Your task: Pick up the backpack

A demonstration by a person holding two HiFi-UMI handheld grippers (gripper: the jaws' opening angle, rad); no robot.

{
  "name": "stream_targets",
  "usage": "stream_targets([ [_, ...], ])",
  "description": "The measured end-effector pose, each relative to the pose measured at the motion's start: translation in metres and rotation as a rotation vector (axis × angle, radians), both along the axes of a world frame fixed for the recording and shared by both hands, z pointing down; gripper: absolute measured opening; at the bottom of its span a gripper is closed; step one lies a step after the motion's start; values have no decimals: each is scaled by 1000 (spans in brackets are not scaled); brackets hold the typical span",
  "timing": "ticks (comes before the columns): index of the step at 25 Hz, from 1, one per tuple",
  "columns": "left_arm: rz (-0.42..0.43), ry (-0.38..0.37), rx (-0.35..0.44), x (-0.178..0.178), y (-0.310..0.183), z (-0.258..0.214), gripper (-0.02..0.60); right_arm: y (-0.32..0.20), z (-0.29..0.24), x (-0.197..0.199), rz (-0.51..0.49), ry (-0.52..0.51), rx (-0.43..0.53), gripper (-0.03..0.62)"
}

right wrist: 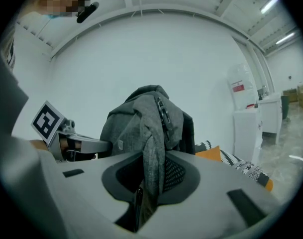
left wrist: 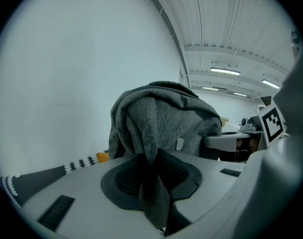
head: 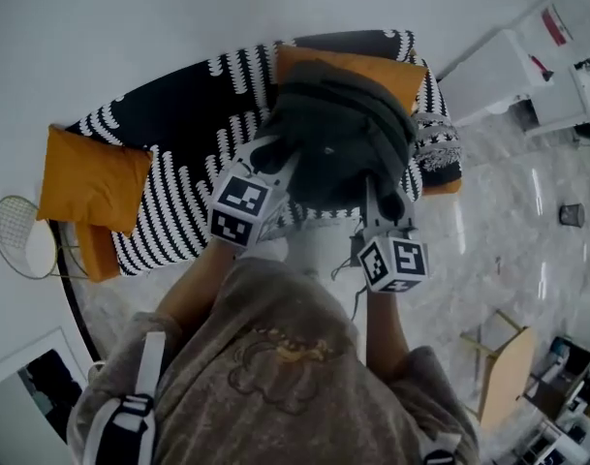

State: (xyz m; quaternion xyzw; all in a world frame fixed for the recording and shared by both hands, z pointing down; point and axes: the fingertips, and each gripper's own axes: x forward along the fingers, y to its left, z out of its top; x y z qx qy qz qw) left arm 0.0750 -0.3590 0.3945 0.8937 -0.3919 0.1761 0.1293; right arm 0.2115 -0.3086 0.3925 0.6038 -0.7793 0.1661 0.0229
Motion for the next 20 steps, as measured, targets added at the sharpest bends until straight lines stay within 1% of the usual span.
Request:
stream_targets([
  [6,-125,-11,21,-12,79,-10,74,57,-11,-6,-126,-24,35,55],
  [13,-257,-26,28,-23,158,-17,72,118,-20,-15,-265,-44,48,55],
  [17,-315,-21,24,-28,197,-23,71,147,-28,-20,-330,-49,49,55],
  [20,-337,-21,23,-33,222,-29,71,165,-35,-26,-355,-58,48,55],
])
